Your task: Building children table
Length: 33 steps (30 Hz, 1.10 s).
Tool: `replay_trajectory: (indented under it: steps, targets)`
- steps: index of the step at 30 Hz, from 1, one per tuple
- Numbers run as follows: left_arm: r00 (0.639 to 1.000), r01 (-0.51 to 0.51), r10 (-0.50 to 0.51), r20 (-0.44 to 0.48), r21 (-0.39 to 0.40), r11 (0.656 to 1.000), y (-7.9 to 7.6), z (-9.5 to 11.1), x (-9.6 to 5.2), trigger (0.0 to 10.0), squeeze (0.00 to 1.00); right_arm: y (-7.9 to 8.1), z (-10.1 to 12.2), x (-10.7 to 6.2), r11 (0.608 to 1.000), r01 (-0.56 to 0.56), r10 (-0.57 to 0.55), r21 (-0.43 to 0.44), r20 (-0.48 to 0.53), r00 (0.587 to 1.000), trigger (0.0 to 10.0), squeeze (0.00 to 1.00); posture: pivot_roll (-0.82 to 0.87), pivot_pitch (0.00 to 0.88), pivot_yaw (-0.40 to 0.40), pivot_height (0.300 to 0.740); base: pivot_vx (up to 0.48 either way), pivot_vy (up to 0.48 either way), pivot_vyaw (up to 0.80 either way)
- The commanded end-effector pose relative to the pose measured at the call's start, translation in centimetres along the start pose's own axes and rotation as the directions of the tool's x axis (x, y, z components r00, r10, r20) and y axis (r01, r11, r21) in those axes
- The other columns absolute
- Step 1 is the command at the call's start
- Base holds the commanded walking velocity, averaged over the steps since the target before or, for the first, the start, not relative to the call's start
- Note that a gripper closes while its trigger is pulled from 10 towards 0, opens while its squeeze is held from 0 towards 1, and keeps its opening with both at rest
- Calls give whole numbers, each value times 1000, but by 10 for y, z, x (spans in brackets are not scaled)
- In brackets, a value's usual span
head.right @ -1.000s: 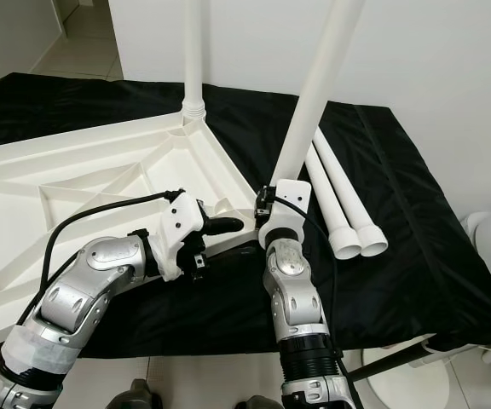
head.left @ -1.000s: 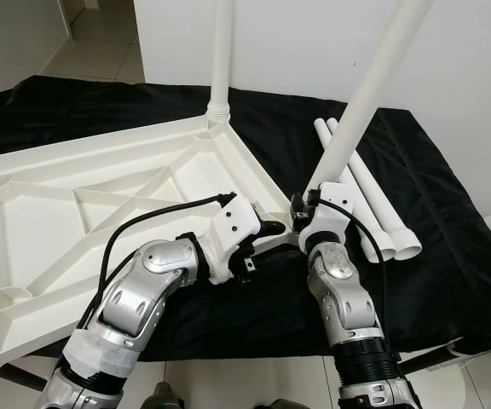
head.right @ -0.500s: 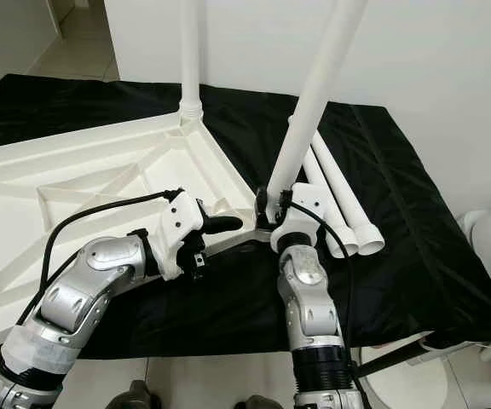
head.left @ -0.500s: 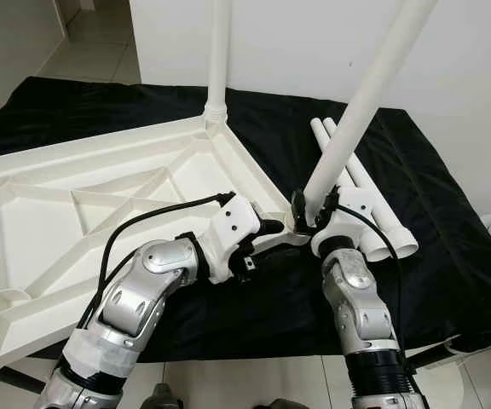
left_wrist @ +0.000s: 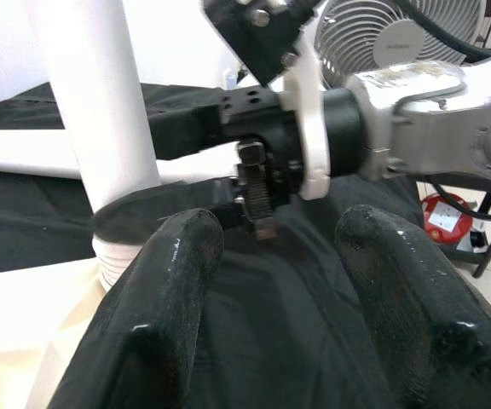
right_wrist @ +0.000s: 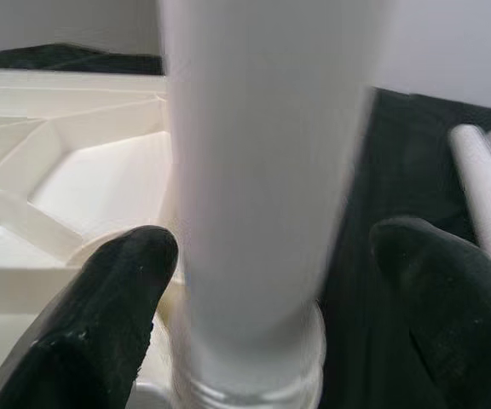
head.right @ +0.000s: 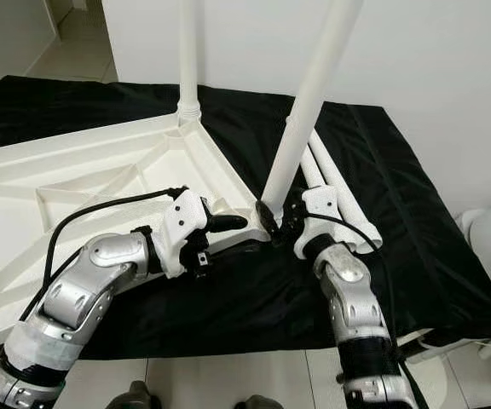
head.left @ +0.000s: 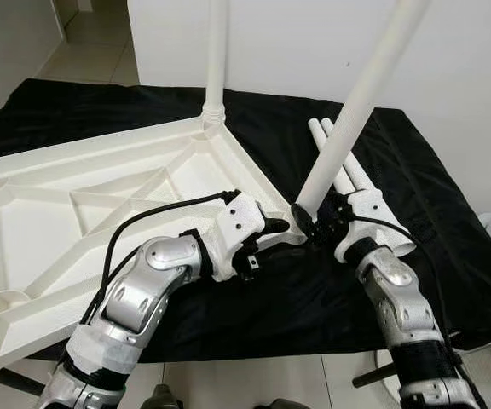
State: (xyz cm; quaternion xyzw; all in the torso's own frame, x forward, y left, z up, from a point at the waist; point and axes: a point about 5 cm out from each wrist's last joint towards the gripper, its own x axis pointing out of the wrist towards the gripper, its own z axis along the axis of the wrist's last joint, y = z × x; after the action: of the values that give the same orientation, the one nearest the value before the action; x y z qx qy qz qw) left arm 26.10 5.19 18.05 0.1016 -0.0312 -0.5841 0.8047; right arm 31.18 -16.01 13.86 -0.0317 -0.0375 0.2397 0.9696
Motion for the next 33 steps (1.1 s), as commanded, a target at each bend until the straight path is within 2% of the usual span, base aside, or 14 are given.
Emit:
replay_trajectory:
  steps: [1,10,11,12,17,18,28,29,32,33]
  targets:
    - [1000,-13,13,-9,-2,1000,1,-1,3,10000,0,-3,-2,3,999,-40,40,1,-13,999,10000,0,46,0,-67,740,0,0,0]
    - [1000,-17,17,-6,0,1000,1,0,2,10000,0,-5,0,16,992,-126,125,-19,-24,992,10000,0,52,0,-69,740,0,0,0]
    - [1000,-18,18,-5,1,1000,1,0,3,10000,0,-6,-1,19,990,-142,141,-27,-34,989,4039,0,53,0,-70,740,0,0,0]
    - [1000,-20,20,-4,1,1000,0,0,3,10000,0,-7,-3,22,987,-158,157,-32,-51,986,1647,0,58,0,-74,740,0,0,0]
    - [1000,-21,21,-4,2,1000,0,1,3,10000,0,-8,-5,23,985,-168,166,-34,-62,984,1647,0,60,0,-76,740,0,0,0]
    - [1000,-24,24,-4,1,1000,0,1,3,10000,0,-9,-8,23,985,-173,170,-29,-79,982,0,0,61,0,-78,740,0,0,0]
    - [1000,-25,25,-1,-6,1000,-1,1,4,10000,0,-9,-19,16,983,-185,185,13,-95,978,0,0,47,3,-74,740,0,0,0]
    - [1000,-23,23,0,-6,1000,-1,1,4,10000,0,-9,-20,15,985,-168,170,29,-91,981,10000,0,45,3,-73,740,0,0,0]
    - [1000,-21,21,0,-5,1000,0,1,4,10000,0,-8,-21,14,988,-149,152,44,-89,984,10000,0,45,3,-73,740,0,0,0]
    - [1000,-20,20,0,-5,1000,0,1,4,10000,0,-7,-24,14,992,-110,115,59,-99,988,10000,0,46,4,-73,740,0,0,0]
